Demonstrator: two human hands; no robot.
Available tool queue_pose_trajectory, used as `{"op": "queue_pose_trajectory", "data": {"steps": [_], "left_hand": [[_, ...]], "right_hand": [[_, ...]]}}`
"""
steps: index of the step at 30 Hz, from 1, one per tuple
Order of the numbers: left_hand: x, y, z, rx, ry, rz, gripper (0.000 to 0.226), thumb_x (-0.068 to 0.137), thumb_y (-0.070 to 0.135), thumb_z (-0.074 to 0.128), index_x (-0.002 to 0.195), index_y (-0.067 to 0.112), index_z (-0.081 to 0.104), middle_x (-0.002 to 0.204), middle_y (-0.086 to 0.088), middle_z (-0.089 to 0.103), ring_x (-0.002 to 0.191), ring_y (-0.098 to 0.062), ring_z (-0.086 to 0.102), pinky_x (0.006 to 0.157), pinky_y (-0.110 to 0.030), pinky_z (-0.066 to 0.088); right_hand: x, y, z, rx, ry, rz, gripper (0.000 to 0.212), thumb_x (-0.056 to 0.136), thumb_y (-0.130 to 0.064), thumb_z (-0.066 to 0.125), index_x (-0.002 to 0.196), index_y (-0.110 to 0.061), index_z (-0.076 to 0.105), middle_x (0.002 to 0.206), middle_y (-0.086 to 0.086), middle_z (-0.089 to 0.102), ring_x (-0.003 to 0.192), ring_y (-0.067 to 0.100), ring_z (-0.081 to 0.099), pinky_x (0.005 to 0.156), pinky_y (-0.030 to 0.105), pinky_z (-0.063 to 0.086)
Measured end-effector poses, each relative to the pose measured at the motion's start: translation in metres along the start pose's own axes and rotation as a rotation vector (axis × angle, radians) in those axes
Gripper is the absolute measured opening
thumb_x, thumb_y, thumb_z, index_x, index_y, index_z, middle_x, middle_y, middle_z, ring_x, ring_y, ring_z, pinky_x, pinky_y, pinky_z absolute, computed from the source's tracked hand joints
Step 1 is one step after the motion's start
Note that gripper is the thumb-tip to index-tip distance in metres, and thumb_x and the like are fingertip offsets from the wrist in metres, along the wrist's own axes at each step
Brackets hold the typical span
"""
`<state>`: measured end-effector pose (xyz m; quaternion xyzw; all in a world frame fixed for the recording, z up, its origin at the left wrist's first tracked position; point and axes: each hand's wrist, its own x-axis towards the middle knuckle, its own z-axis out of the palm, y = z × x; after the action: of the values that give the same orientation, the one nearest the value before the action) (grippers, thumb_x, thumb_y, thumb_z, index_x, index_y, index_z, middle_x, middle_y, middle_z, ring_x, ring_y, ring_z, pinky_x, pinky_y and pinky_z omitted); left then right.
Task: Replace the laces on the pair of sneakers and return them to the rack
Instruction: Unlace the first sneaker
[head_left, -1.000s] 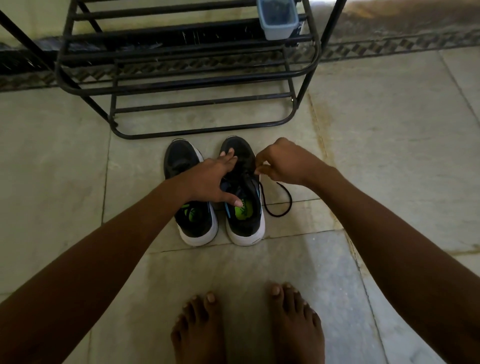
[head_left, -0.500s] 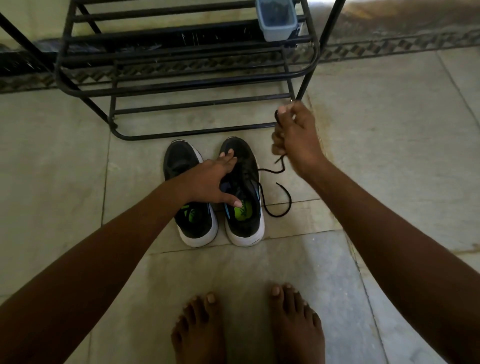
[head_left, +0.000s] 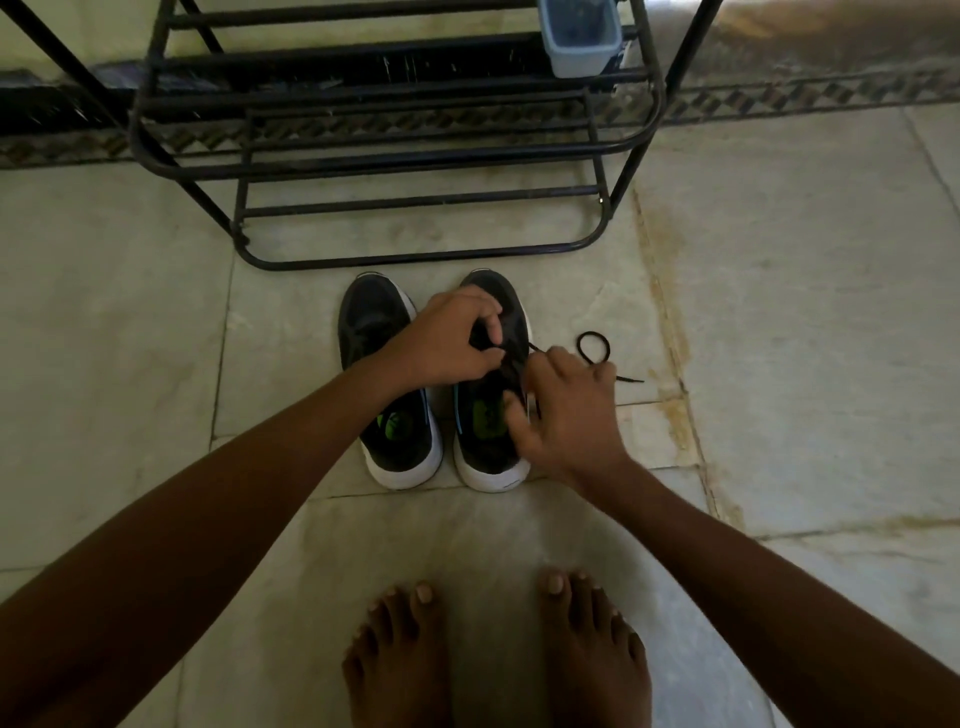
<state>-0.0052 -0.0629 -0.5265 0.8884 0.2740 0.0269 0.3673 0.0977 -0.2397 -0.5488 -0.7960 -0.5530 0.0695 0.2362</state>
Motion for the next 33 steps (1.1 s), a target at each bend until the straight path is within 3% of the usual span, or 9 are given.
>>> {"op": "queue_pose_trajectory", "data": {"steps": [6, 11, 16, 19, 22, 25, 29, 31, 33], "left_hand": [[0.003, -0.004, 0.001, -0.006, -0.024, -0.056, 0.020, 0.071, -0.001, 0.075, 0.084, 0.014, 0.074, 0.128, 0.000, 0.060, 0.115, -0.010, 0.057, 0.086, -0.012, 0.042], [-0.001, -0.005, 0.013, 0.064, -0.002, -0.015, 0.012, 0.075, 0.010, 0.081, 0.082, 0.015, 0.074, 0.129, 0.000, 0.054, 0.118, -0.014, 0.055, 0.098, -0.031, 0.049], [-0.003, 0.001, 0.016, -0.032, 0.021, -0.083, 0.009, 0.074, 0.011, 0.082, 0.074, 0.014, 0.073, 0.121, -0.002, 0.048, 0.113, -0.013, 0.051, 0.093, -0.022, 0.045], [0.000, 0.009, 0.007, -0.315, -0.027, -0.245, 0.018, 0.073, 0.000, 0.079, 0.065, 0.015, 0.071, 0.109, -0.004, 0.051, 0.100, -0.012, 0.055, 0.087, -0.018, 0.047], [-0.001, 0.014, -0.004, -0.914, -0.065, -0.365, 0.010, 0.066, 0.006, 0.061, 0.057, 0.011, 0.058, 0.071, 0.000, 0.054, 0.073, -0.011, 0.054, 0.072, -0.028, 0.043], [-0.006, 0.013, -0.016, -1.191, -0.049, -0.372, 0.014, 0.065, 0.010, 0.058, 0.073, 0.008, 0.047, 0.077, -0.006, 0.046, 0.083, -0.018, 0.050, 0.081, -0.038, 0.038], [-0.010, 0.026, -0.030, -1.318, -0.022, -0.210, 0.019, 0.073, 0.001, 0.060, 0.071, 0.014, 0.047, 0.079, -0.002, 0.050, 0.081, -0.017, 0.055, 0.075, -0.032, 0.047], [-0.009, 0.027, -0.037, -1.229, 0.090, -0.191, 0.032, 0.077, -0.005, 0.065, 0.065, 0.017, 0.045, 0.070, 0.002, 0.047, 0.070, -0.013, 0.053, 0.078, -0.035, 0.051], [-0.008, 0.022, -0.042, -0.829, 0.150, -0.184, 0.038, 0.083, -0.005, 0.074, 0.066, 0.018, 0.048, 0.064, 0.009, 0.047, 0.063, -0.007, 0.052, 0.082, -0.042, 0.054]], "right_hand": [[0.004, -0.001, 0.006, 0.049, -0.160, 0.108, 0.026, 0.093, -0.033, 0.059, 0.107, -0.011, 0.059, 0.086, 0.007, 0.058, 0.067, 0.026, 0.056, 0.053, 0.031, 0.043], [0.012, 0.004, 0.003, 0.039, -0.212, 0.106, 0.016, 0.089, -0.024, 0.060, 0.091, -0.008, 0.061, 0.074, 0.005, 0.050, 0.058, 0.022, 0.046, 0.053, 0.027, 0.034], [0.008, 0.002, 0.000, 0.036, -0.205, 0.139, 0.013, 0.088, -0.019, 0.060, 0.086, -0.006, 0.062, 0.071, 0.003, 0.043, 0.056, 0.020, 0.039, 0.048, 0.025, 0.020], [0.008, -0.001, -0.002, -0.004, -0.241, 0.190, 0.016, 0.092, -0.021, 0.058, 0.094, -0.006, 0.064, 0.077, 0.004, 0.044, 0.064, 0.024, 0.044, 0.050, 0.027, 0.021], [0.008, -0.005, -0.003, -0.029, -0.283, 0.238, 0.020, 0.095, -0.024, 0.057, 0.100, -0.005, 0.064, 0.084, 0.008, 0.050, 0.076, 0.033, 0.059, 0.059, 0.033, 0.042], [0.008, -0.006, -0.003, -0.044, -0.300, 0.257, 0.022, 0.097, -0.024, 0.056, 0.102, -0.004, 0.063, 0.094, 0.015, 0.059, 0.081, 0.038, 0.063, 0.065, 0.037, 0.049], [0.006, -0.007, -0.003, -0.069, -0.315, 0.268, 0.024, 0.098, -0.025, 0.056, 0.105, -0.003, 0.062, 0.098, 0.016, 0.060, 0.083, 0.039, 0.064, 0.064, 0.034, 0.041], [0.006, -0.007, -0.004, -0.071, -0.317, 0.273, 0.025, 0.098, -0.026, 0.056, 0.105, -0.003, 0.062, 0.098, 0.016, 0.060, 0.083, 0.038, 0.064, 0.064, 0.035, 0.042], [0.006, -0.009, -0.005, -0.079, -0.325, 0.270, 0.025, 0.098, -0.025, 0.057, 0.107, -0.003, 0.062, 0.099, 0.016, 0.060, 0.084, 0.038, 0.064, 0.066, 0.036, 0.045]]}}
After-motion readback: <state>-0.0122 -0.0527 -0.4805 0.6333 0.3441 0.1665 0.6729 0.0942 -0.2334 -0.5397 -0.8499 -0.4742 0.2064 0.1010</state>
